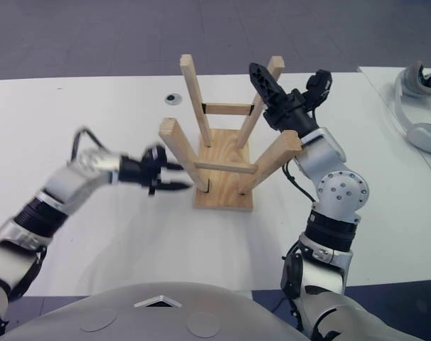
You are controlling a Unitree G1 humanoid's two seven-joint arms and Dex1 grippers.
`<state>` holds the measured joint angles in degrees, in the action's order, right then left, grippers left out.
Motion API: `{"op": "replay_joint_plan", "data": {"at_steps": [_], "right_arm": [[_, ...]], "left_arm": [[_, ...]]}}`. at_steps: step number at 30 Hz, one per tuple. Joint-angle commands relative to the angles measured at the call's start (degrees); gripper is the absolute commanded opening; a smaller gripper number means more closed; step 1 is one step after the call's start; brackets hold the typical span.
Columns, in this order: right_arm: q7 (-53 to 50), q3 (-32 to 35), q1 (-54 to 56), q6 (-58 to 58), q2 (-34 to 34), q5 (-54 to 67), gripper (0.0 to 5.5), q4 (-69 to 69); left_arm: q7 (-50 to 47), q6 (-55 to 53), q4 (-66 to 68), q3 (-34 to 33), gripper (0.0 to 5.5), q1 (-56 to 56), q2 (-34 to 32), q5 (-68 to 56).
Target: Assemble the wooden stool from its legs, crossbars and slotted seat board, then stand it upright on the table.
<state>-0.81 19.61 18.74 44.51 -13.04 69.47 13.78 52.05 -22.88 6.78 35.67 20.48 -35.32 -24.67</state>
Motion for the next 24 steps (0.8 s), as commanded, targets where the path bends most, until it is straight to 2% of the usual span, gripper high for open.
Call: {"op": "replay_joint_plan", "data": {"at_steps": [1,5,8,11,15,17,19,21,24], "right_arm": [[-1.3,-3.3,0.5,1.8,1.2,0.3,4.53,1.6],[-1.0,-3.8,0.8,1.3,1.2,0.3,4.53,1.4],[-0.9,-4.2,0.3,0.6,1.7,0.0,4.53,1.9],[-0.8,-3.8,0.0,0.2,1.2,0.1,4.53,2.2],[0.6,-2.2,2.0,-0.4,-1.0,-0.3,4.53,0.7],[1.3,-2.1,2.9,-0.2,-1.8,-0.5,4.53,0.1],[2.1,-1.6,4.3,0.0,-3.5,-0.9,4.53,-0.3],[3.6,-2.1,5.6,0.2,-5.4,-1.7,4.53,0.5],[5.9,-2.5,8.2,2.0,-8.5,0.1,4.53,4.2]], "left_arm": [[-7.3,-9.7,15.2,11.0,3.15,-8.0,-1.3,16.8],[-9.6,-8.9,15.5,7.8,3.63,-9.4,-1.6,16.1],[-12.4,-6.8,10.3,1.2,4.11,-10.2,-7.1,14.9],[-9.7,-8.2,4.8,-4.6,4.11,-10.2,-12.4,11.9],[-1.5,-1.9,7.5,-12.2,4.11,-7.1,-17.6,9.9],[-0.3,-2.3,7.9,-17.0,4.11,-6.3,-16.1,6.7],[-3.0,-0.8,5.9,-28.4,4.11,0.9,-9.8,-2.0],[-5.3,0.3,1.3,-36.3,4.11,7.5,-4.9,-8.3],[-6.5,0.9,-3.5,-40.7,4.11,15.7,-1.5,-11.8]]}}
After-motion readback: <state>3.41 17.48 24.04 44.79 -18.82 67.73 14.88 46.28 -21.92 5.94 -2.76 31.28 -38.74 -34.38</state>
